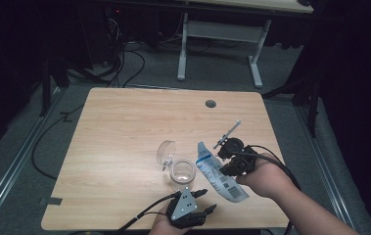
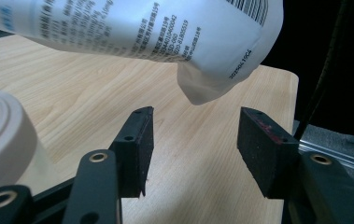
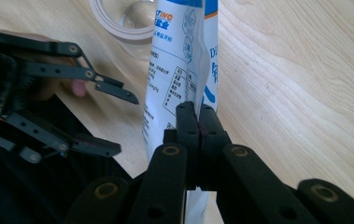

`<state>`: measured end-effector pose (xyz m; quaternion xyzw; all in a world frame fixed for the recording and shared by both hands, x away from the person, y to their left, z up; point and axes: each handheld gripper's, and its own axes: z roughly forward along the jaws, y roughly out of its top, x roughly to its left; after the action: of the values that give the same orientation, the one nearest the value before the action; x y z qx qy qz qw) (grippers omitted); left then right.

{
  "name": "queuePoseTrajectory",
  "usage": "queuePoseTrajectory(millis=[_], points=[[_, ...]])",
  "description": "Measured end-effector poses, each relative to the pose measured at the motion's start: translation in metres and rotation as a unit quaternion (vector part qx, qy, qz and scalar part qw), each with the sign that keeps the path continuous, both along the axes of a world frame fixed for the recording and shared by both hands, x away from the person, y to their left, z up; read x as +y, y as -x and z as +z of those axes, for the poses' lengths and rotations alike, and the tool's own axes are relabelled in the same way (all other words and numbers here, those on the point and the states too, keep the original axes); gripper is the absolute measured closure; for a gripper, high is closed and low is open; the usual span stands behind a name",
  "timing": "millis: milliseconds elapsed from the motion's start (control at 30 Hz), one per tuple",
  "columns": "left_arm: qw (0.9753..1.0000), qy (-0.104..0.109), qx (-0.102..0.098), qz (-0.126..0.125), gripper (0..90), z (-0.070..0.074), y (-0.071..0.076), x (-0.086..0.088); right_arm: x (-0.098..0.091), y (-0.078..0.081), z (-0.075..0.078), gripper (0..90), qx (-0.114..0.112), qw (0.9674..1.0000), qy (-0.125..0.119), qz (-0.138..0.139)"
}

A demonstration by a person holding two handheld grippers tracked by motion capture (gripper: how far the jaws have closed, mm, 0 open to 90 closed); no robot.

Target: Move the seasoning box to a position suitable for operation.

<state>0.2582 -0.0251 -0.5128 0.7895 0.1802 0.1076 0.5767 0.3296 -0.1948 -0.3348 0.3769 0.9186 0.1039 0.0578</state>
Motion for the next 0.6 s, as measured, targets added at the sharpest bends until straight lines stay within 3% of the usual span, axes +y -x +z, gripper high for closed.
queuePoseTrajectory(millis=[267, 600], points=[[0.9999, 0.006, -0.004, 0.008, 42.3, -0.001, -0.004, -0.011, 0.007, 0.0, 0.003, 90.0, 0.0, 0.9999, -0.012, 0.005], [0.9998, -0.005, -0.011, 0.015, 36.2, -0.002, -0.007, -0.027, 0.017, 0.001, 0.005, 90.0, 0.0, 0.9997, -0.02, 0.01]])
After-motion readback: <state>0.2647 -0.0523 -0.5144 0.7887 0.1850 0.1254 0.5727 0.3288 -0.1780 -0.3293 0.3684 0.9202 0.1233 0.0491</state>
